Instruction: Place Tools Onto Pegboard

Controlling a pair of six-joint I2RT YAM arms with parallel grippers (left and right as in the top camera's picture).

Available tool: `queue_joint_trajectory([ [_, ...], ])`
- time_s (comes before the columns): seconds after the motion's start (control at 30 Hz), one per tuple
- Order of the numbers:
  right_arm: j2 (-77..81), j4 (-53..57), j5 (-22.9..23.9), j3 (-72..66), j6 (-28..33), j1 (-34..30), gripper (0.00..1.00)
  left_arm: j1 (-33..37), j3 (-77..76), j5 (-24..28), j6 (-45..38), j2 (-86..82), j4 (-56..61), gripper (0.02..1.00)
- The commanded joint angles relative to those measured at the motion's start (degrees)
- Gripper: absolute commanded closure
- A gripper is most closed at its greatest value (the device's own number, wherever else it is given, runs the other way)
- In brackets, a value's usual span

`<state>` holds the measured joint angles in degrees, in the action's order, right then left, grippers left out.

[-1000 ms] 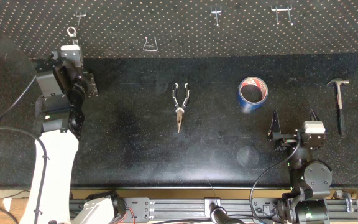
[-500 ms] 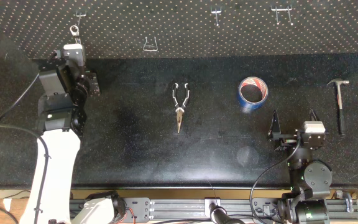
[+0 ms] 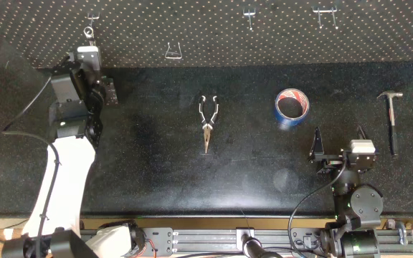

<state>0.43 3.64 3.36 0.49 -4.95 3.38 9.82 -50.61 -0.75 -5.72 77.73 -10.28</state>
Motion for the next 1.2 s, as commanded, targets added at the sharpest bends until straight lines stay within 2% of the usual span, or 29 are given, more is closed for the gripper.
queue_joint_trajectory([
  [0.03,-0.35,0.17,0.7,-0.26,-0.81,-0.24,0.042,0.28,-0.5,-0.94,-0.76,2.95,2.43,0.91],
  [0.07,-0.35,0.15,0.7,-0.26,-0.81,-0.24,0.042,0.35,-0.5,-0.96,-0.76,3.48,3.08,0.853],
  [0.1,-0.35,0.15,0.7,-0.26,-0.81,-0.24,0.042,0.35,-0.5,-0.98,-0.76,3.69,3.3,0.706],
  [0.13,-0.35,0.17,0.7,-0.26,-0.81,-0.24,0.042,0.35,-0.5,-1.2,-0.74,3.58,3.04,0.542],
  [0.2,-0.35,0.17,0.7,-0.26,-0.81,-0.24,0.042,0.35,-0.5,-2.08,-0.72,1.42,0.42,0.13],
  [0.23,-0.35,0.17,0.7,-0.26,-0.81,-0.24,0.042,0.35,-0.5,-2.05,-0.72,-0.46,-1.62,0.02],
  [0.33,-0.35,0.17,0.7,-0.26,-0.81,-0.24,0.042,0.22,-0.76,-1.99,-0.44,-8.81,-14.14,0.023],
  [0.43,-0.35,0.17,0.7,-0.26,-0.81,-0.24,0.042,0.24,-1.79,-1.6,8.74,-22.82,-31.43,0.023],
  [0.5,-0.35,0.17,0.7,-0.26,-0.81,-0.24,0.042,0.31,-1.79,-2.67,8.7,-30.95,-41.42,0.023],
  [0.57,-0.35,0.17,0.7,-0.26,-0.81,-0.24,0.042,0.28,-1.79,-4.02,8.72,-35.17,-43.06,0.023],
  [0.6,-0.35,0.17,0.7,-0.26,-0.81,-0.24,0.042,0.28,-1.79,0.13,8.72,-35.98,-46.18,0.023],
  [0.67,-0.35,0.17,0.7,-0.26,-0.81,-0.24,0.042,-0.17,-1.79,1.57,10.8,-35.98,-50.93,0.02],
  [0.7,-0.35,0.17,0.7,-0.26,-0.81,-0.24,0.042,-1.79,-1.79,1.66,15.04,-35.98,-51.98,0.02],
  [0.8,-0.35,0.15,0.7,-0.26,-0.81,-0.24,0.042,-12.37,-1.79,0.61,22.01,-35.82,-52.11,0.02],
  [0.83,-0.35,0.17,0.7,-0.26,-0.81,-0.24,0.042,-17.49,-1.79,-1.29,25.53,-35.3,-51.91,0.018],
  [0.93,-0.35,0.15,0.7,-0.26,-0.81,-0.24,0.042,-39.06,-1.81,-12.28,38.99,-28.17,-50.97,0.018],
  [1.03,-0.35,0.17,0.7,-0.26,-0.81,-0.24,0.042,-53.68,-1.97,-14.08,48.83,-13.94,-41.75,0.02],
  [1.1,-0.35,0.17,0.7,-0.26,-0.81,-0.24,0.042,-56.02,-3.5,-13.79,48.92,-6.4,-36.96,0.02],
  [1.2,-0.35,0.17,0.7,-0.26,-0.81,-0.24,0.042,-54.4,-8.94,-13.55,48.76,2.12,-36.68,0.02],
])
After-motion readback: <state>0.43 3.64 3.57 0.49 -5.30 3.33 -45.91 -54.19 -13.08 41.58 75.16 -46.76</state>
